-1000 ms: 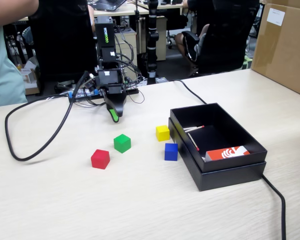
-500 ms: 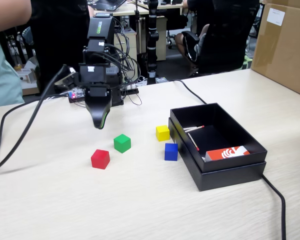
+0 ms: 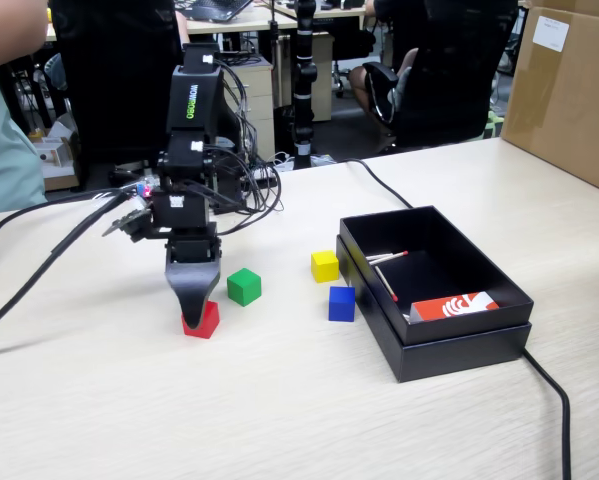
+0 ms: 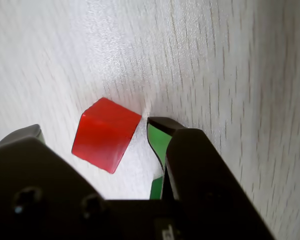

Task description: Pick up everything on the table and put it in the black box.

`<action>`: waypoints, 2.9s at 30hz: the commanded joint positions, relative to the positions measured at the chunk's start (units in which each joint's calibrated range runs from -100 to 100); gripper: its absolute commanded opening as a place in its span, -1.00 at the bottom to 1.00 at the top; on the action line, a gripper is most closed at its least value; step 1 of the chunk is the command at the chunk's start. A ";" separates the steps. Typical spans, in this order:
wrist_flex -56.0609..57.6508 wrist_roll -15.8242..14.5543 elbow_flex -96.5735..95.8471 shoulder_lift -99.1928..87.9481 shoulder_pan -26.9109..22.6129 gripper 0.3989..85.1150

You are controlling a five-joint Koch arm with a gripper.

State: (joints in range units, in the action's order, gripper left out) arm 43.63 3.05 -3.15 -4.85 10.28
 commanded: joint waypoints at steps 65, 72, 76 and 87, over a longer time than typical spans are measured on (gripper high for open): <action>23.80 -1.76 24.45 -24.35 -19.39 -0.07; 21.47 3.22 3.24 -36.97 -13.68 0.04; 18.53 6.15 -1.38 -36.63 -10.45 0.06; 15.76 8.55 -2.56 -24.81 -7.33 0.07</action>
State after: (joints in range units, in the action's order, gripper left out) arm 61.05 11.40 -7.80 -30.10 2.61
